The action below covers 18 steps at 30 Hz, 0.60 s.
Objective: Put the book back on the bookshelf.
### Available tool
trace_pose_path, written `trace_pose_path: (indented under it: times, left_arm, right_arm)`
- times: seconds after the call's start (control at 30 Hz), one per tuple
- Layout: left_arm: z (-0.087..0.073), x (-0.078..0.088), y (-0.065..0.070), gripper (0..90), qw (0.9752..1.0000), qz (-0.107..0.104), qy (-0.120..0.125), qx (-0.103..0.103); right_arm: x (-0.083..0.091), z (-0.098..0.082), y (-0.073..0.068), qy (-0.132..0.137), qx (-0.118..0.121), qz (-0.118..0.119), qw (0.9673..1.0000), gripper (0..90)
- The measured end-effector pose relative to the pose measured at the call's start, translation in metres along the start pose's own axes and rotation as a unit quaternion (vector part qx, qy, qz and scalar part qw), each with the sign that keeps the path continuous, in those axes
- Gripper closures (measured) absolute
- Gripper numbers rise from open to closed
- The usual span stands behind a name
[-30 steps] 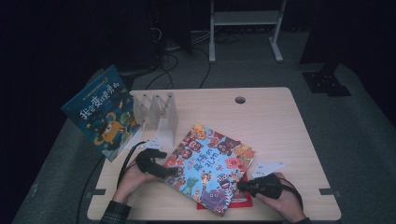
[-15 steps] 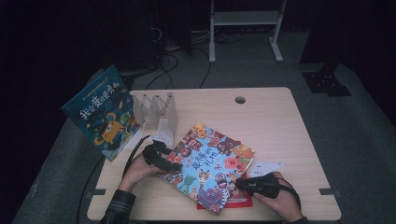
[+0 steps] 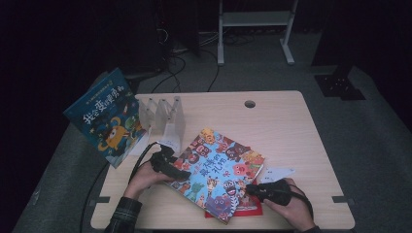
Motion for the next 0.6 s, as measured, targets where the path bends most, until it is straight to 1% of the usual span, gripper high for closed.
trace_pose_path:
  times: [0.13,0.23,0.4,0.57,0.6]
  left_arm:
    - [-0.0009,-0.0013,0.0016,3.4,1.0000,-0.007,-0.003,-0.001]
    - [-0.0008,-0.0014,0.0019,3.0,1.0000,-0.006,-0.005,0.001]
    - [0.0009,0.0009,0.0013,6.4,0.9999,-0.001,-0.006,0.011]
    - [0.0043,0.0042,-0.0012,8.0,0.9998,0.004,0.004,0.019]
    - [0.0048,0.0049,-0.0016,9.5,0.9998,0.004,0.006,0.021]
  right_arm:
    - [0.0000,-0.0011,-0.0002,-0.001,-0.003,-0.001,1.0000,82.4]
    - [-0.0003,-0.0016,0.0002,-0.001,-0.001,-0.002,1.0000,82.7]
    - [-0.0008,-0.0018,0.0005,-0.002,-0.003,-0.006,1.0000,83.4]
    - [-0.0028,-0.0010,0.0003,0.000,-0.007,-0.007,0.9999,83.6]
    - [-0.0034,-0.0006,0.0005,0.001,-0.007,-0.006,1.0000,83.6]
Point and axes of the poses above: each handheld gripper's, and its own axes: x roughly backward along the jaws, z roughly out of its top, y roughly to its right, the point moved 10 cm from there along -x, roughly forward along the jaws, and after that the axes turned 7 degrees about y, right-handed, at the moved point
